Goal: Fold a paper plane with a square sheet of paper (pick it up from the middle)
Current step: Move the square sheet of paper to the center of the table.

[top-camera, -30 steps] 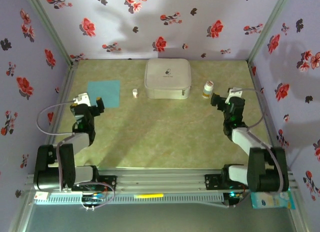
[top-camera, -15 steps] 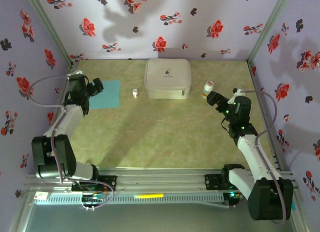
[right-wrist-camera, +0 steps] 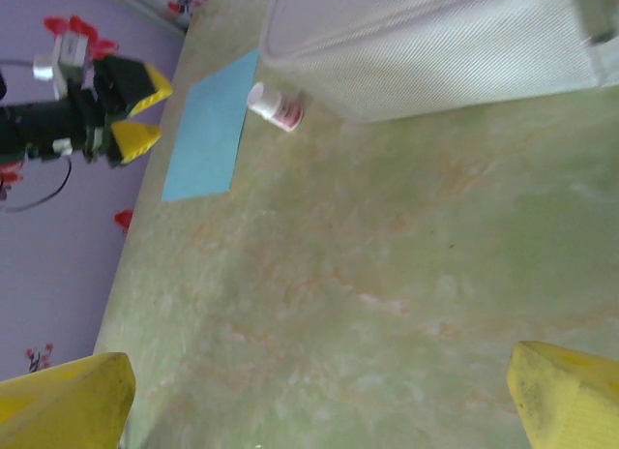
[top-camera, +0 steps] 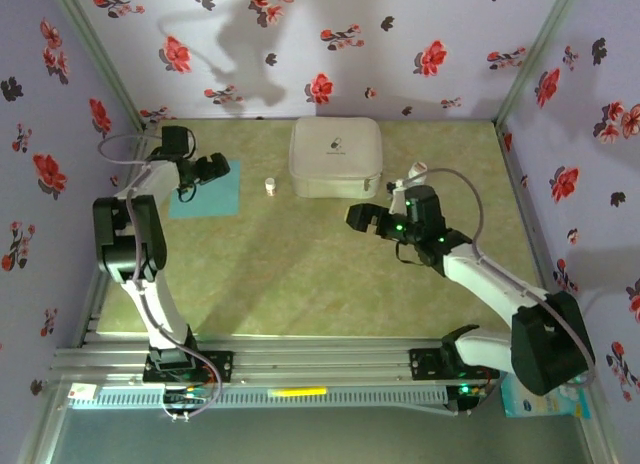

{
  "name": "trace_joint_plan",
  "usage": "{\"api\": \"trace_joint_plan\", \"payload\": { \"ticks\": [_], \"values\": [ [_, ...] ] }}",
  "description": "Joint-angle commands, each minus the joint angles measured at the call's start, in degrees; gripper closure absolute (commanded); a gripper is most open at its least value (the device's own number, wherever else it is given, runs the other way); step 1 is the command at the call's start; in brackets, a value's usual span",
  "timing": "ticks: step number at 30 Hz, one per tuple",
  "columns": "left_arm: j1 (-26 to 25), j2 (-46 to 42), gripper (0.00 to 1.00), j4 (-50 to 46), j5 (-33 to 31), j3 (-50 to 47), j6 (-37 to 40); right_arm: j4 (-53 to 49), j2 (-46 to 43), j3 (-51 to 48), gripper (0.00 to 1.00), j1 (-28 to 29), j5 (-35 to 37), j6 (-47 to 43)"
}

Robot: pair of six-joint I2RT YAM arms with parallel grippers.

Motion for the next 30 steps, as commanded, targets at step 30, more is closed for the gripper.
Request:
{"api": "trace_joint_plan", "payload": {
  "ticks": [30],
  "values": [
    [-6.17,-2.29,0.0,-5.51,-0.13,-15.3,-10.15,-7.58,4.44,2.96,0.01,4.41,6.48,6.17]
  ]
}}
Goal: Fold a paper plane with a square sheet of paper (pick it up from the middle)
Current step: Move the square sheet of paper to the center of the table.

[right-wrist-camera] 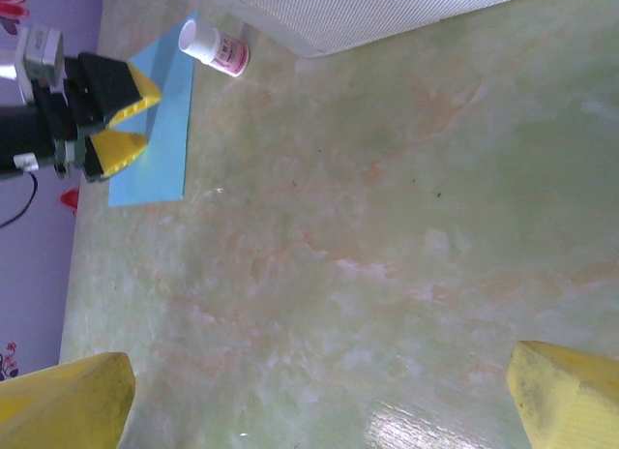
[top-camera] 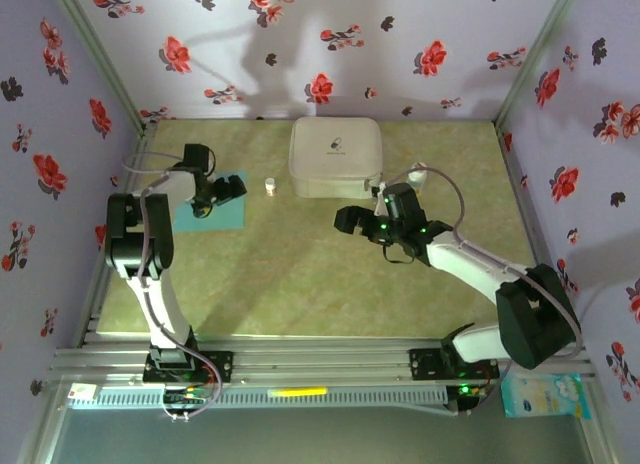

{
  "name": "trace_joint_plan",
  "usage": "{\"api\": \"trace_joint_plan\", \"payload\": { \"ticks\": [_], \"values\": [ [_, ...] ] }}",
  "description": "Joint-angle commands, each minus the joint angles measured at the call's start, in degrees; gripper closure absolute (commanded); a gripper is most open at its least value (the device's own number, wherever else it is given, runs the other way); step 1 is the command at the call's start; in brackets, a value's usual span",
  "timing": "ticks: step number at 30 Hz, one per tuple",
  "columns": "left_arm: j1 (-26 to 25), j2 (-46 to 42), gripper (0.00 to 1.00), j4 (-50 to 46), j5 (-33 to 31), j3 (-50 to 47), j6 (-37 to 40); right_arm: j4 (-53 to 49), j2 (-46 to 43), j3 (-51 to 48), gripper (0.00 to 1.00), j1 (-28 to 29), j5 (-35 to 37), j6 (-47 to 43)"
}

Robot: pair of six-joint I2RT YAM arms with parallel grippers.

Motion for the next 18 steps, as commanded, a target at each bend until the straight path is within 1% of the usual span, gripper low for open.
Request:
{"api": "trace_joint_plan", "payload": {
  "ticks": [1,5,8,14,16,18],
  "values": [
    [-1.45,-2.69,0.0,-5.1,-1.03,-7.38,-5.91,-2.1,-2.78,-1.71,0.01,0.39,2.38,2.47],
    [-3.4,-8.03,0.0,-4.01,-1.44,-14.3,-8.63,-2.3,-5.04,-3.11,0.01,0.48,3.47,4.09],
    [-5.95,-12.0,0.0,-3.68,-2.05,-18.69,-10.58,-2.91,-6.44,-3.91,0.01,0.48,4.12,4.81],
    [-13.39,-18.45,0.0,-1.23,-2.58,-25.68,-15.54,-4.52,-8.38,-4.91,0.01,0.48,5.28,6.36],
    [-16.91,-19.92,0.0,0.43,-2.85,-27.44,-17.27,-4.46,-8.83,-5.65,0.01,0.5,5.71,6.87],
    [-20.42,-20.99,0.0,0.6,-4.84,-28.53,-19.83,-4.66,-8.98,-6.05,0.01,0.51,6.4,7.27]
  ]
}}
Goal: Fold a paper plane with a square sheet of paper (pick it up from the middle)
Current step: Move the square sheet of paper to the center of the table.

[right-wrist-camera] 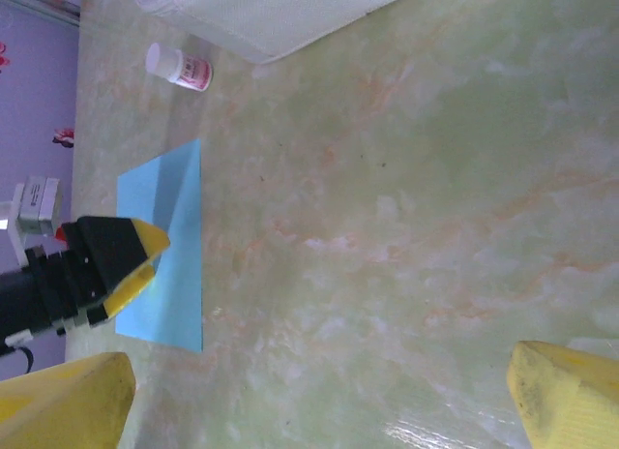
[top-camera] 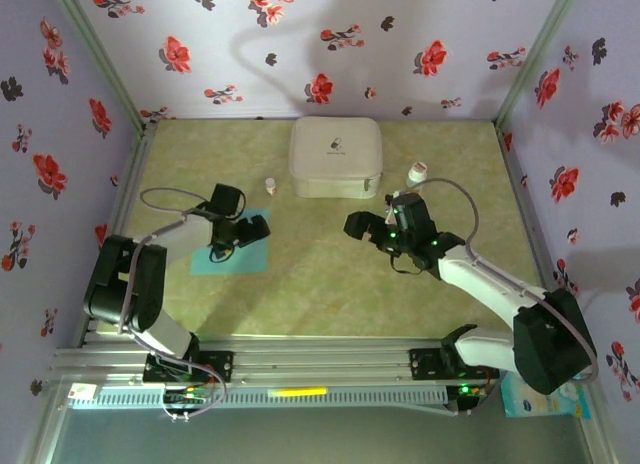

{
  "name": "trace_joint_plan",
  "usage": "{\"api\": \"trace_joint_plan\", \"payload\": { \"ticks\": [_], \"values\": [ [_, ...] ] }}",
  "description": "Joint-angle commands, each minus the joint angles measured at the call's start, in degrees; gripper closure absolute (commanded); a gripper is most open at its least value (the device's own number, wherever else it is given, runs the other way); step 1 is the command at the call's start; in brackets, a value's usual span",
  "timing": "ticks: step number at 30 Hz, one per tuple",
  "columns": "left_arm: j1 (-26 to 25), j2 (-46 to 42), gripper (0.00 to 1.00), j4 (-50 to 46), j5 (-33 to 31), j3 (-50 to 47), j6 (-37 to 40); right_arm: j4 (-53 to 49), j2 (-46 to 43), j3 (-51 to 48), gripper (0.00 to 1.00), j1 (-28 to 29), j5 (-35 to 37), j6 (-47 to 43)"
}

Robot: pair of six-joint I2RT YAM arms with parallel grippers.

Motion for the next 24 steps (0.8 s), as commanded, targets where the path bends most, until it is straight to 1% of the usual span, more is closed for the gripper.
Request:
{"api": "trace_joint_plan", "payload": {
  "ticks": [1,3,5,7,10,13,15,19,22,24],
  "values": [
    [-5.88,-0.58,0.0,-2.06,-0.93,-3.95,-7.9,-1.7,-1.13,-1.09,0.01,0.44,2.37,1.8],
    [-9.35,-1.66,0.0,-0.38,-2.74,-5.75,-11.69,-2.38,-1.21,-1.41,0.01,0.52,2.91,2.18],
    [-12.97,-2.01,0.0,2.61,-2.87,-7.14,-15.03,-2.34,-1.43,-2.07,0.01,0.52,3.73,3.02],
    [-16.54,-1.79,0.0,3.17,-4.17,-6.56,-17.35,-1.91,-1.53,-2.96,0.01,0.52,4.53,3.97],
    [-21.37,-1.53,0.0,2.26,-6.42,-4.23,-18.87,-1.35,-1.43,-3.65,0.01,0.52,4.64,4.71],
    [-24.01,-1.86,0.0,-0.43,-7.77,-1.55,-18.8,-1.72,-1.37,-3.36,0.01,0.5,3.22,4.57],
    [-25.06,-3.04,0.0,-3.64,-10.45,0.55,-17.49,-1.11,-1.41,-3.38,0.01,0.52,1.48,4.08],
    [-24.45,-4.94,0.0,-11.67,-16.52,4.43,-12.78,1.66,-0.62,-3.52,0.01,0.61,-1.3,3.95],
    [-22.58,-4.89,0.0,-15.05,-16.66,6.29,-9.03,2.71,0.76,-2.53,0.01,0.96,-3.48,3.57],
    [-21.79,-4.89,0.0,-15.86,-16.69,6.93,-6.48,2.86,1.58,-2.02,0.01,1.38,-3.6,3.65]
  ]
}}
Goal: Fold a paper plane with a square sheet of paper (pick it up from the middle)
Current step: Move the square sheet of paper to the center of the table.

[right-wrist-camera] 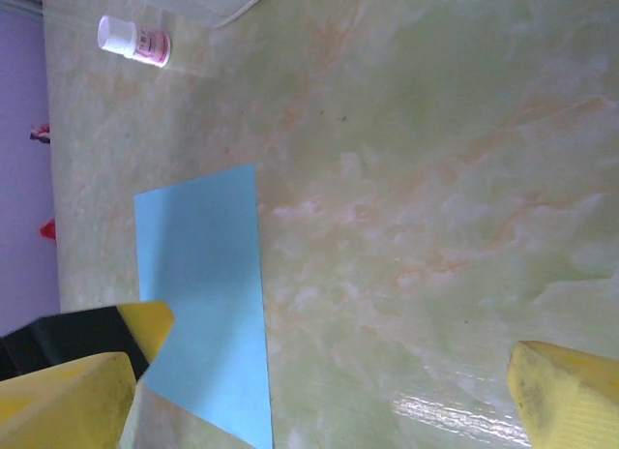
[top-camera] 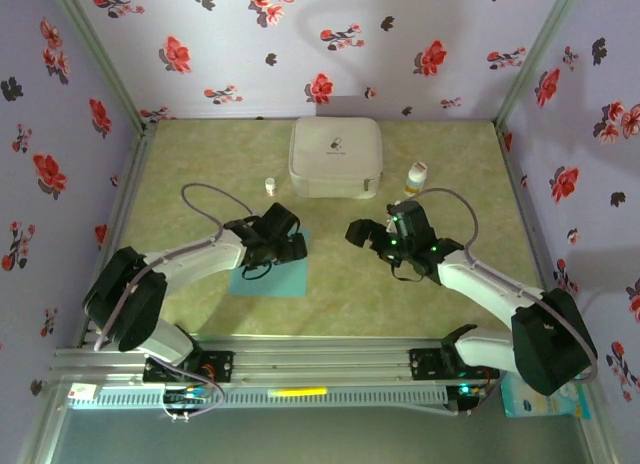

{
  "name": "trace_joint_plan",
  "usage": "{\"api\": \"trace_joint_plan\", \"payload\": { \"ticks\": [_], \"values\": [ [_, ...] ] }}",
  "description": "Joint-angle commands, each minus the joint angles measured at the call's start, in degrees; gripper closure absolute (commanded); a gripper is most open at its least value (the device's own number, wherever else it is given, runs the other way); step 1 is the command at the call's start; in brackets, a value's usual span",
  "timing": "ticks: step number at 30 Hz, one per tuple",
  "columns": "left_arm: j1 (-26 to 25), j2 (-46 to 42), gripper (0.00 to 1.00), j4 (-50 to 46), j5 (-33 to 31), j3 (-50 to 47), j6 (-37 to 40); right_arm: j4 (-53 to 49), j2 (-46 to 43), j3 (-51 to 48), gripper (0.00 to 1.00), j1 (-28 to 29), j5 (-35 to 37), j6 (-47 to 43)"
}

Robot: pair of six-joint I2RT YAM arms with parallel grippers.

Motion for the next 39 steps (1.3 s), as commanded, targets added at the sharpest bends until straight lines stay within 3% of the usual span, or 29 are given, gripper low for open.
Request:
{"api": "trace_joint_plan", "payload": {
  "ticks": [1,7,16,25,39],
  "values": [
    [1.76,-0.95,0.0,-7.02,-3.25,2.24,6.23,2.37,1.5,1.16,0.01,1.04,-2.22,0.23],
    [4.36,2.46,0.0,-12.13,-3.88,5.08,10.92,3.1,2.14,2.03,0.01,2.45,-2.34,0.06],
    [3.86,8.78,0.0,-14.62,-4.74,7.03,11.87,1.12,1.63,4.03,0.01,2.74,-1.55,-0.44],
    [1.36,13.64,0.0,-12.67,-2.33,8.39,11.13,-0.62,0.6,4.61,0.01,2.82,0.15,-0.91],
    [-5.44,19.0,0.0,-9.56,3.51,15.13,7.01,-9.16,-3.79,3.88,0.01,2.74,10.81,-0.87]
  ]
}}
